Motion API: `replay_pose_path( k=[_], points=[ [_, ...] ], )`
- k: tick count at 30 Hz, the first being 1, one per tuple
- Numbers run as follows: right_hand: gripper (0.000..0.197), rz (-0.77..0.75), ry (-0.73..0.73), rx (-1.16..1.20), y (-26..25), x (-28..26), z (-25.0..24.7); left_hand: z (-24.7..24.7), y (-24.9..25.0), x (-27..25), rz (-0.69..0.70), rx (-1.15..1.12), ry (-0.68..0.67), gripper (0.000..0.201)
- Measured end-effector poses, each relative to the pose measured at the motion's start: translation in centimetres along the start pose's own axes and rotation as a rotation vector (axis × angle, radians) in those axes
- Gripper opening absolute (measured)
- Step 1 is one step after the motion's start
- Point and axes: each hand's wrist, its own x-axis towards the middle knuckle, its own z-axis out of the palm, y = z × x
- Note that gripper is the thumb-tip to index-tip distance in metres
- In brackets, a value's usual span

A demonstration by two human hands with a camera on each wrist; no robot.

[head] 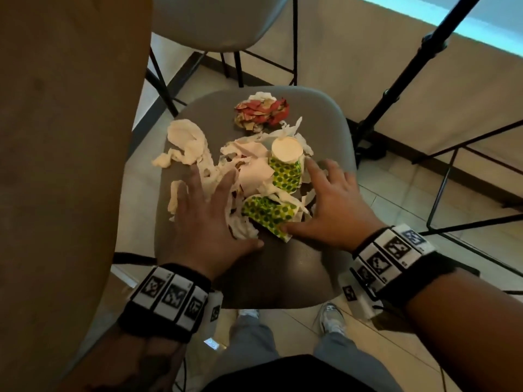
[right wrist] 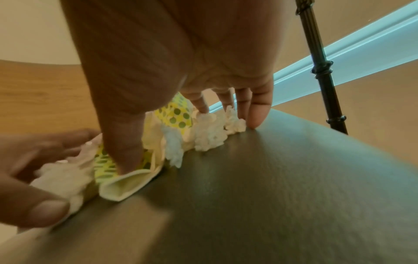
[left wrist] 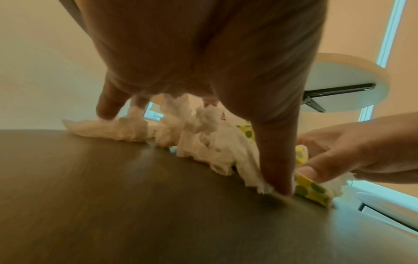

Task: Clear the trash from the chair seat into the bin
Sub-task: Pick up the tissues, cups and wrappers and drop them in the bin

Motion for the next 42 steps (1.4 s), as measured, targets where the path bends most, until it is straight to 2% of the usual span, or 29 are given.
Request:
replay_pose_path(
  k=[2,5,8,10,15,18,21,26,34,36,42],
  points=[
    [0.116,-0.012,0.031,0.015,-0.1,-0.1,0.4,0.5,-0.4,0.4,-0.022,-0.062,-0.043,0.110],
    [0.097,-0.018,0.074,0.121,-0.4,-0.4,0.9,0.8,-0.3,0.6,-0.020,-0.066,0.018,0.078],
    [0.076,-0.003,0.111,0.190,-0.7,-0.4,1.5,1.1,0.0,0.6,0.004,-0.022,0.035,0.055],
    [0.063,0.008,0.114,0.201,-1.0,-0.4,1.8,1.1,0.1,0.7,0.008,-0.032,0.035,0.048],
    [0.035,0.021,0.114,0.330,-1.1,-0.4,1.8,0.8,0.6,0.2,0.008,-0.175,0.026,0.051],
    [0.019,0.051,0.093,0.431,-0.6,-0.4,1.7,0.9,0.5,-0.3,0.042,-0.244,0.036,0.035],
    [0.017,0.040,0.069,0.474,-0.2,-0.7,1.5,0.8,0.4,-0.9,0.076,-0.260,0.073,0.024],
    [0.015,0.029,0.116,0.519,0.6,-1.2,1.3,0.6,0.8,-1.4,0.119,-0.317,0.163,0.029],
    [0.010,0.069,0.248,0.713,1.6,-3.1,0.1,-0.6,1.1,-2.3,0.209,-0.431,0.275,0.025],
    [0.012,0.048,0.284,0.746,1.5,-3.9,-0.7,-1.3,1.6,-2.9,0.243,-0.472,0.297,0.019],
    [0.011,-0.063,0.341,0.778,-0.2,-6.5,-3.7,-3.3,2.5,-4.6,0.358,-0.497,0.368,0.024]
  ],
)
